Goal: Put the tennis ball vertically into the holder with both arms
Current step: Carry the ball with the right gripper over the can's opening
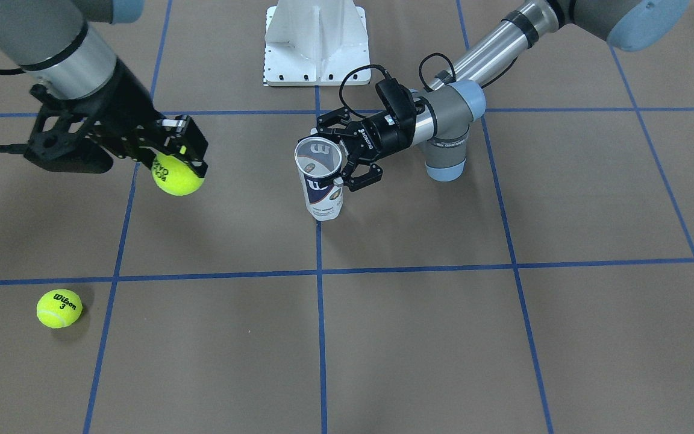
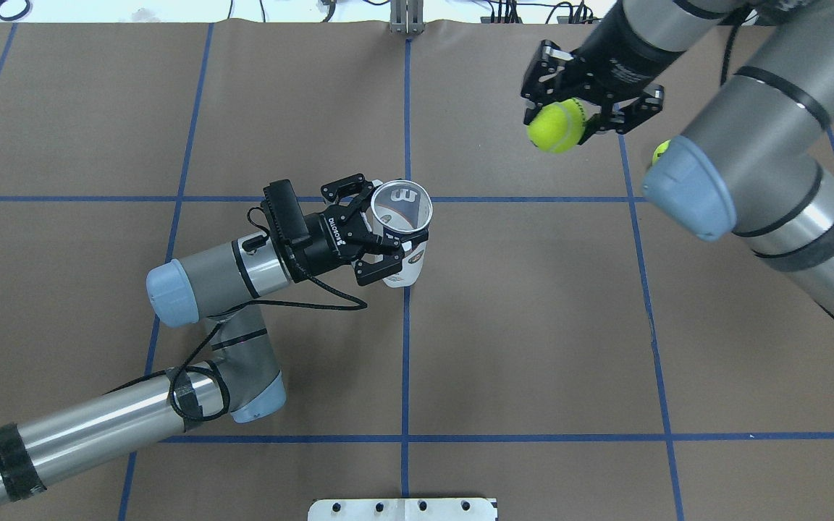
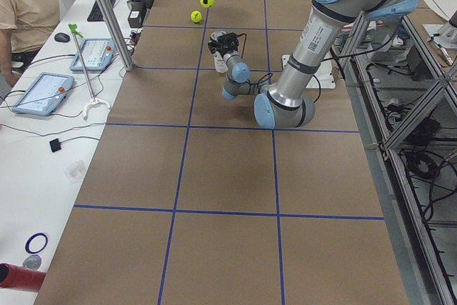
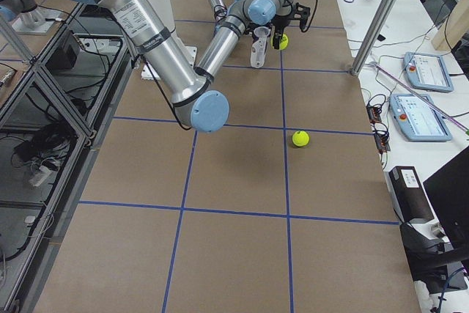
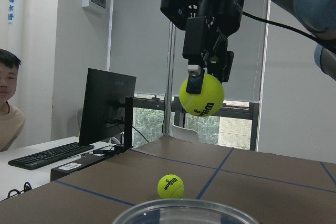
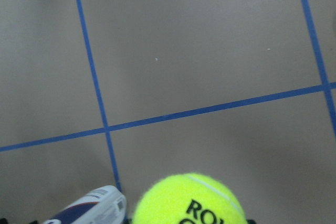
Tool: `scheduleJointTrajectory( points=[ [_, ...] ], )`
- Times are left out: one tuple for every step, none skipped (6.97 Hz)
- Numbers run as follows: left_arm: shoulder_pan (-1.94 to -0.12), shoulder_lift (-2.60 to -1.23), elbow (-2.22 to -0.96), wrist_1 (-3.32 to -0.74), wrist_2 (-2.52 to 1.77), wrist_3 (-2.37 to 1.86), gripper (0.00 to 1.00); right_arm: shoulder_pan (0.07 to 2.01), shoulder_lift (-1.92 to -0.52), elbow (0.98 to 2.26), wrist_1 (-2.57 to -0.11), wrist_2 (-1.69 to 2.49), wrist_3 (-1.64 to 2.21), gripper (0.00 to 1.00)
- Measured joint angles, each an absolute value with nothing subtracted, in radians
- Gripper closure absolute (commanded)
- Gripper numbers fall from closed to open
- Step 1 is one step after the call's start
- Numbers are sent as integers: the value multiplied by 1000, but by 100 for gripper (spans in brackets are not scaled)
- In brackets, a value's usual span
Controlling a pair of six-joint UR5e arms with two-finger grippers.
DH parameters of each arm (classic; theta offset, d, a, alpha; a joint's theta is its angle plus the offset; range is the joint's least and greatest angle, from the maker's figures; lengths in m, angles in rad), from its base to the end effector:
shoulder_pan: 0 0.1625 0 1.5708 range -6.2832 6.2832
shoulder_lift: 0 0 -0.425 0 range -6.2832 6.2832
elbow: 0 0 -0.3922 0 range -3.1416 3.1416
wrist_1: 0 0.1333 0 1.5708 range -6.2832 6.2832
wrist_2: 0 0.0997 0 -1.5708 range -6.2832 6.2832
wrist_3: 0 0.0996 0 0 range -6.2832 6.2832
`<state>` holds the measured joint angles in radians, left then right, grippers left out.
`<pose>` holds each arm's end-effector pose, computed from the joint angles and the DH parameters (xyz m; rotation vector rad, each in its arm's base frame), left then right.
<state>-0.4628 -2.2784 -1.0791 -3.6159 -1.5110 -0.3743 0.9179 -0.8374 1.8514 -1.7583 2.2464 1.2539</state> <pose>0.5396 -0.4249 0.2613 1.7034 1.5154 0.3216 -0.3181 -0.5328 0.1246 -0.0590 -1.0155 0.2695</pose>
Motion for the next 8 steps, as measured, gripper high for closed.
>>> scheduleJointTrajectory(
  points=[
    [-462,-2278,-1077,-3616,-1511,-374,29,872,-732,1802,-1800,2204,1309,81],
    [-461,-2278,-1075,-3616,-1511,-374,29,823,-646,1755,-1832,2155,1360,76],
    [-461,-2278,-1074,-3616,-1511,-374,29,787,-591,1720,-1844,2122,1404,66],
    [-460,-2278,-1072,-3615,-1511,-374,29,758,-565,1704,-1848,2095,1427,48],
    [-459,-2278,-1068,-3615,-1511,-374,29,724,-555,1698,-1849,2051,1437,43],
    [-459,-2279,-1067,-3615,-1511,-374,29,696,-552,1697,-1853,2010,1439,43],
    [-459,-2279,-1067,-3615,-1511,-374,29,683,-553,1699,-1865,1991,1440,43],
    [-459,-2279,-1066,-3615,-1511,-374,29,678,-555,1705,-1884,1984,1440,30]
  ],
)
